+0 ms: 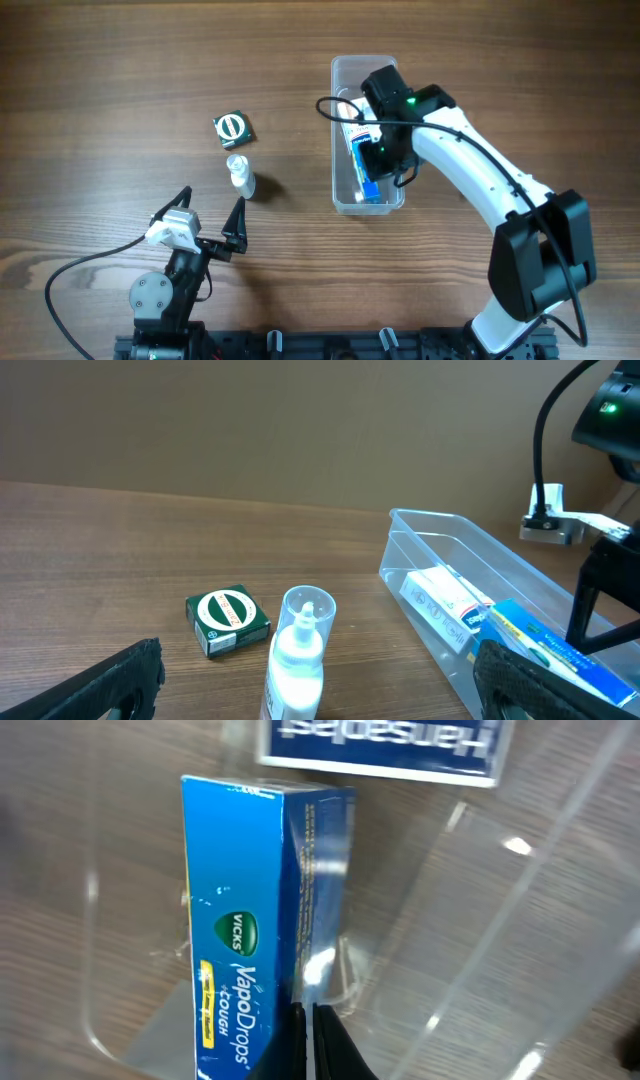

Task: Pack container
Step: 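Lower the Vicks box into the container beside Hansaplast, release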

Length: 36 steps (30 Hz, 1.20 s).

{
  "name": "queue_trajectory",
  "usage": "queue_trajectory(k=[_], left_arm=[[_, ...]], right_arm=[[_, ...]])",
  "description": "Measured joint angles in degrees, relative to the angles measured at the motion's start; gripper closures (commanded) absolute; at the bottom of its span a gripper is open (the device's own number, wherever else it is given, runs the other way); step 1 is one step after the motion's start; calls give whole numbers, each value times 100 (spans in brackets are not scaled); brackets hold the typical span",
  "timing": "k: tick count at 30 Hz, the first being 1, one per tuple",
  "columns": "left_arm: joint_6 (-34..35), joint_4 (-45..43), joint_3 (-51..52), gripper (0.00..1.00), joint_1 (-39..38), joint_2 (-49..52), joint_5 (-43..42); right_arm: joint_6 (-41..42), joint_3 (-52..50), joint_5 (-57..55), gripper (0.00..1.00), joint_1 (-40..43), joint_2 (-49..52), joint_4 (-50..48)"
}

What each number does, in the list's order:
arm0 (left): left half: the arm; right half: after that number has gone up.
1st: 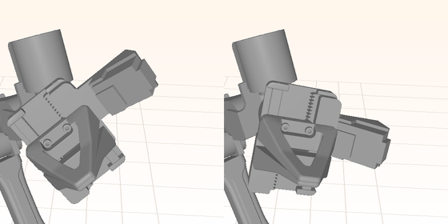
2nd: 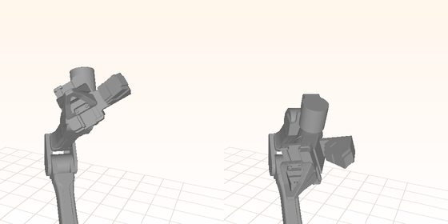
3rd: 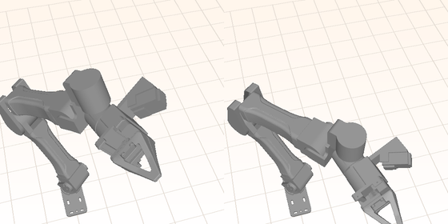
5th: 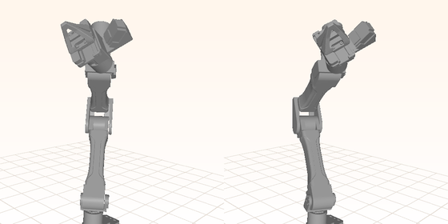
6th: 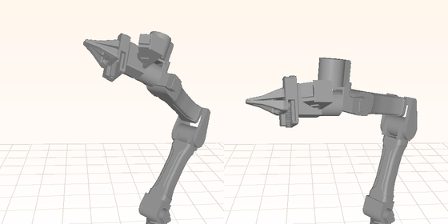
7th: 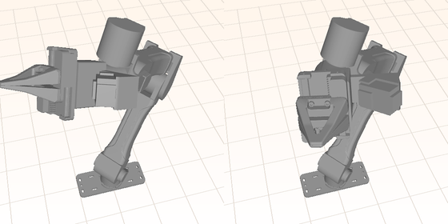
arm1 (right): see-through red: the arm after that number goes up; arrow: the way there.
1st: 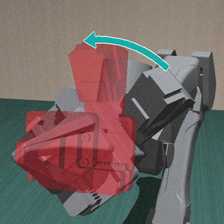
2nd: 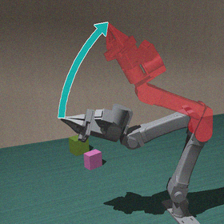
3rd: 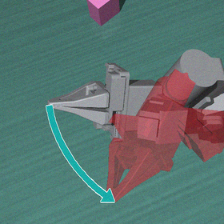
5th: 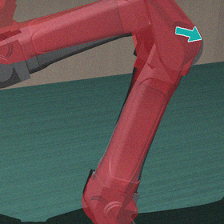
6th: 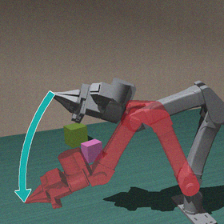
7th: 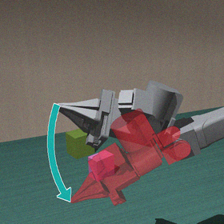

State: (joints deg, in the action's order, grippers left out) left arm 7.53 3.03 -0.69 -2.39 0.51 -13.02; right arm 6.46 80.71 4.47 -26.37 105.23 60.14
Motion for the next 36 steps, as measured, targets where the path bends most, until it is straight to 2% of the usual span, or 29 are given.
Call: queue_trajectory(k=[12,17,19,22,24,26,30,33,34,36], left_arm=[[0,0,0,0,0,0,0],[0,0,0,0,0,0,0],[0,0,0,0,0,0,0],[0,0,0,0,0,0,0],[0,0,0,0,0,2,0],[0,0,0,0,0,2,0],[0,0,0,0,0,2,0],[0,0,0,0,0,2,0],[0,0,0,0,0,2,0],[0,0,0,0,0,2,0]], right_arm=[[15,0,157,95,-210,0,-245],[39,17,190,86,-210,0,-352],[42,282,192,76,-195,46,-87],[-63,1224,170,44,-81,63,350],[-48,2009,33,31,142,57,632],[26,2452,-109,27,553,-46,765],[520,2527,-216,16,1714,-304,1071],[1342,2516,-94,8,2623,-315,1362],[1604,2496,-33,0,2844,-317,1410],[2214,2380,72,0,3217,-326,1478]])
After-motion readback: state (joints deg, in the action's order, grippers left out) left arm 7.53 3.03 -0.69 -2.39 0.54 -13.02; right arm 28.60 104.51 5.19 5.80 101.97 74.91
